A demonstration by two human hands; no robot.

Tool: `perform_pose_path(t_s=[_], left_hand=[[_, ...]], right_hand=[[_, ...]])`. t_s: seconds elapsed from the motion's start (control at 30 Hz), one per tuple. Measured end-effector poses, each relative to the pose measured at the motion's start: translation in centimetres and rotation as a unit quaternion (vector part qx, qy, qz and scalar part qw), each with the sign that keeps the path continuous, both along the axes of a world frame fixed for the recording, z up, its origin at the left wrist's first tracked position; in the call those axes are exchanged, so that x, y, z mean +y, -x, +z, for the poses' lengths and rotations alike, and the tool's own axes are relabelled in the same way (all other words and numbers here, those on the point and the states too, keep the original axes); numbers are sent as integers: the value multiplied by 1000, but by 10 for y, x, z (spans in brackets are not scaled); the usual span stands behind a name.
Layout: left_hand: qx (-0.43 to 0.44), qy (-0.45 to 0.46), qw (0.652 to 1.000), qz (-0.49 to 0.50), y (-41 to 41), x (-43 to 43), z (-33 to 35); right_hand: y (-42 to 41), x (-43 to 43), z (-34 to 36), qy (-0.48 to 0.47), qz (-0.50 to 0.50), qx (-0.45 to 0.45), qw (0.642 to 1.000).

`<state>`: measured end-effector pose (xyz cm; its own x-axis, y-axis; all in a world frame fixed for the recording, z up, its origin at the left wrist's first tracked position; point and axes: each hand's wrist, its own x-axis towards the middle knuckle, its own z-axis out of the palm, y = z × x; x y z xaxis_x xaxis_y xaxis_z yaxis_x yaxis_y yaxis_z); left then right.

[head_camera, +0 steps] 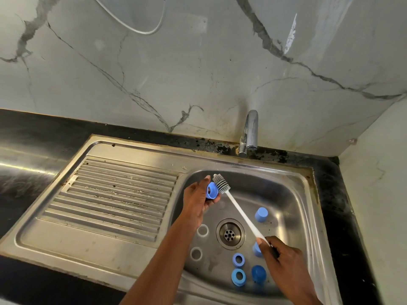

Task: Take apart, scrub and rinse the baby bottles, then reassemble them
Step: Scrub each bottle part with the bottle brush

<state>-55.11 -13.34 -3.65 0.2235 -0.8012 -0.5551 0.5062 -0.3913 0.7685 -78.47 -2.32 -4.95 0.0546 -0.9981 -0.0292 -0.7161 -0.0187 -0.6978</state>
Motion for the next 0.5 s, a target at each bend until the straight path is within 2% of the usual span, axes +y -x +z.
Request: perform_pose_path(t_s=[0.2, 0.3, 0.4, 0.5], left_hand=[[160, 14, 987, -2, -15, 17, -8], [140, 41, 988, -49, -19, 22, -11], [64, 71, 994, -52, -20, 21, -7], [7, 93, 994, -58, -23, 16, -1]], right_hand=[[2, 0, 6, 12, 6, 7, 1000], [4, 0, 16, 13, 36, 25, 999], [8, -1, 27, 4, 48, 30, 998], [16, -4, 29, 43, 31, 49, 997]])
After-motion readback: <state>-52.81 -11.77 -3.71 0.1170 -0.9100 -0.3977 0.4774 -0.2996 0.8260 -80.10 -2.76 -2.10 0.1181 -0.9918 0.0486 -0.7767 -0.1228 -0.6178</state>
